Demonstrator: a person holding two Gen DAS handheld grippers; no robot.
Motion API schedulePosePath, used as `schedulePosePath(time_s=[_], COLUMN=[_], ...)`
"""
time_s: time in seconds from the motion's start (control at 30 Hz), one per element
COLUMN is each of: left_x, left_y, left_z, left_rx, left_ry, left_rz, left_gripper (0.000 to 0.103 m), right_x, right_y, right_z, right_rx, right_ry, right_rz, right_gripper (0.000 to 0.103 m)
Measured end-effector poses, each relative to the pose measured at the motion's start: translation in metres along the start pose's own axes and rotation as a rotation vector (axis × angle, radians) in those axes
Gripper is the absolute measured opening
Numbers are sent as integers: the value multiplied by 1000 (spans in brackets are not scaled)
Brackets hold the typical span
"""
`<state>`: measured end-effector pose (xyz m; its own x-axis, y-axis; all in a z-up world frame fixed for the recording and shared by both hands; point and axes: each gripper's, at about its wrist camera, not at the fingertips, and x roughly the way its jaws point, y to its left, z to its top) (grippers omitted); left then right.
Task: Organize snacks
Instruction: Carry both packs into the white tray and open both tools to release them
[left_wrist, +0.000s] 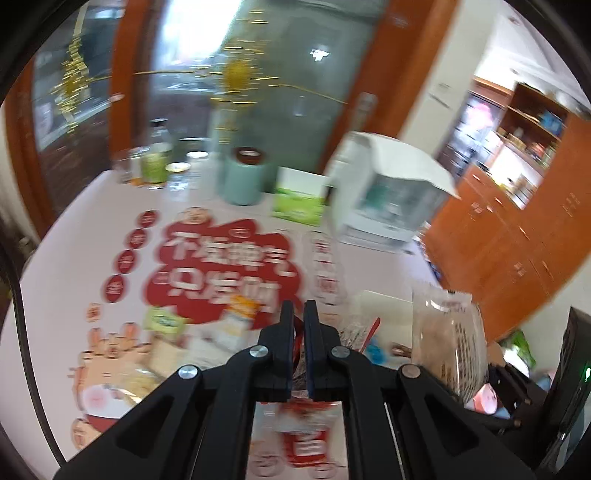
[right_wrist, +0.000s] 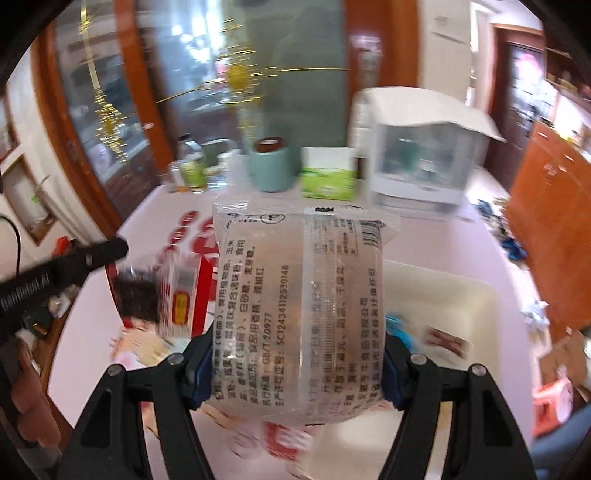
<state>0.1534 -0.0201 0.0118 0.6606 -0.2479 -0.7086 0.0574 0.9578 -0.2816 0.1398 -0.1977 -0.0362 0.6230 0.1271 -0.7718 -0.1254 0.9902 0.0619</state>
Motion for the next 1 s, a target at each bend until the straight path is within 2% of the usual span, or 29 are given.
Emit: schedulePosePath(time_s=[0.1,0.3,0.43,0.53,0.57,0.6,0.63,0.7,0.83,1.0], left_x=[12,37,59,72,77,82,86,92,95,97], left_y=[-49,-129,-167,-180,-184,-185,-185,-183,-175,-165], left_z=[-6,-22,-37,-45,-48,-50,-52,-57,-65,-67], left_rx=[29,119,165,187,197,202,204,192,191,201], left_ry=[28,56,92,99,109,125,146,167,146,149], left_rz=[-52,-70,-46,-11,-8,-8,-8,7,49,77], left_gripper=[3,3,3,6,11,31,59,86,88,88], right_x=[-22,-43,-32,-21,-14,-9,-5,1,11,5], right_y=[-45,-102,-128,-140,-143,-145,-147,-148,-148,-142], right_z=[-18,-50,-67,-81,-86,-88,-92,-97,-104,-96], right_rx=[35,82,121,136,135,134,133,134,126,91], right_ry=[-6,17,70,116,138,156,173,190,228,173], right_rz=[-59,-144,-165,-166,-163,-161,-159,-148,-97,-117], right_gripper=[71,71,72,72,73,73,75,77,78,80])
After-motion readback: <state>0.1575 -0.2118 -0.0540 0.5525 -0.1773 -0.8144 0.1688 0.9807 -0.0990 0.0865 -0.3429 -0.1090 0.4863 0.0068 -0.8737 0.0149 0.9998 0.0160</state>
